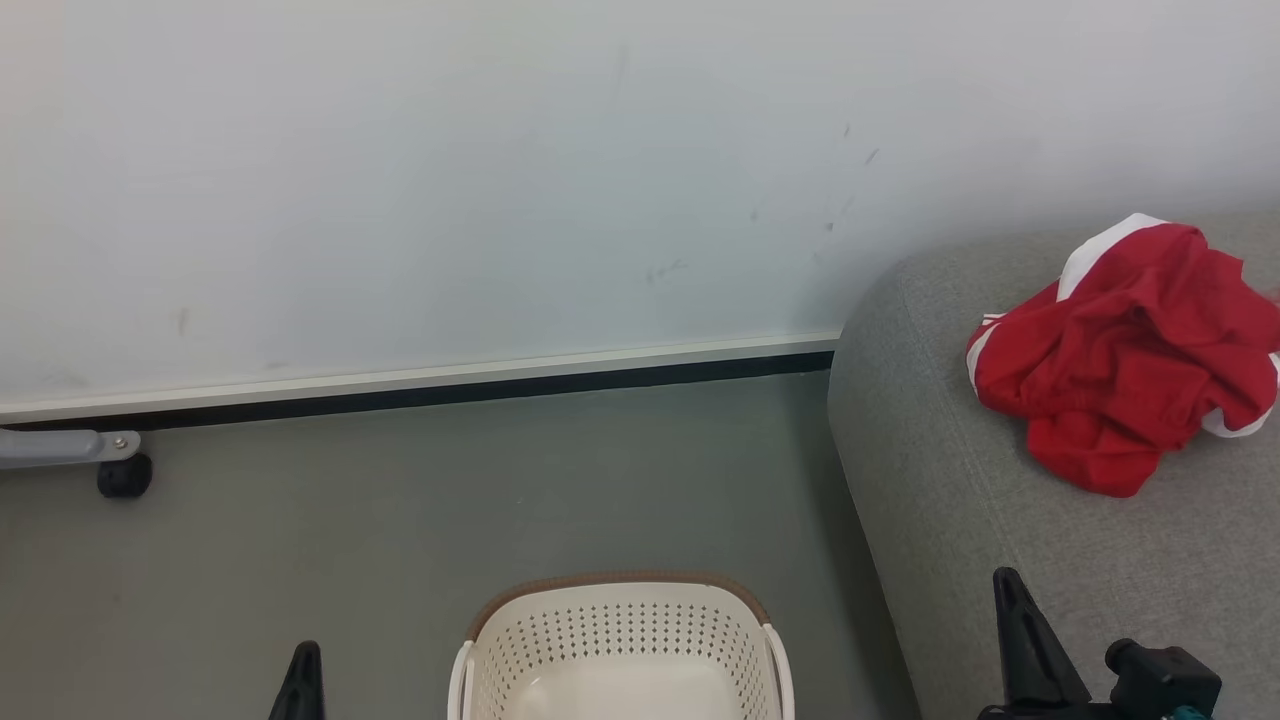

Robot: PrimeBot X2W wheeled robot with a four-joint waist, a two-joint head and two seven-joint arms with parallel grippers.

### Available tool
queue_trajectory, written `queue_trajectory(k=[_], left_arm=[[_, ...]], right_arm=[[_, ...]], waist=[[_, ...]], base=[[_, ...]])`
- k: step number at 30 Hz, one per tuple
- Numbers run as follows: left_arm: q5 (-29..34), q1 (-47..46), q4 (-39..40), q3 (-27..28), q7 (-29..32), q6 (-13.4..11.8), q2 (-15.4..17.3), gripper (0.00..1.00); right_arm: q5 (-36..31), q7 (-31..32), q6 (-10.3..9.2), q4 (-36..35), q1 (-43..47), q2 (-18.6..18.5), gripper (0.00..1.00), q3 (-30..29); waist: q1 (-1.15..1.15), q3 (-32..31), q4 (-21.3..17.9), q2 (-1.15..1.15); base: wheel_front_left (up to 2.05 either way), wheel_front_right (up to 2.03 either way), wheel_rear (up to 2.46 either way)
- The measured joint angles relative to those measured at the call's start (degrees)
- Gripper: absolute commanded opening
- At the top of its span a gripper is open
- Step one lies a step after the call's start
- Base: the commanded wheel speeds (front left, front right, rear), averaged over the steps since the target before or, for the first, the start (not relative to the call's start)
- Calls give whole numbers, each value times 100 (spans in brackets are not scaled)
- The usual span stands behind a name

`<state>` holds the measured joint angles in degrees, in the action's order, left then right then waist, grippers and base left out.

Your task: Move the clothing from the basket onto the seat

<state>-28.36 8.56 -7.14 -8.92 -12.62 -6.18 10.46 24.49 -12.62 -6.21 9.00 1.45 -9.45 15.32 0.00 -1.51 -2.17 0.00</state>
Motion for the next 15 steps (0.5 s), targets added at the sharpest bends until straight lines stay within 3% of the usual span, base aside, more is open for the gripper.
queue_trajectory(k=[15], left_arm=[[-1010, -141, -127, 236, 326, 193, -125, 0]], right_arm=[[1103, 312, 198, 102, -82, 107, 0, -366]], waist=[[0, 25, 34, 0]], base=[[0, 0, 0]])
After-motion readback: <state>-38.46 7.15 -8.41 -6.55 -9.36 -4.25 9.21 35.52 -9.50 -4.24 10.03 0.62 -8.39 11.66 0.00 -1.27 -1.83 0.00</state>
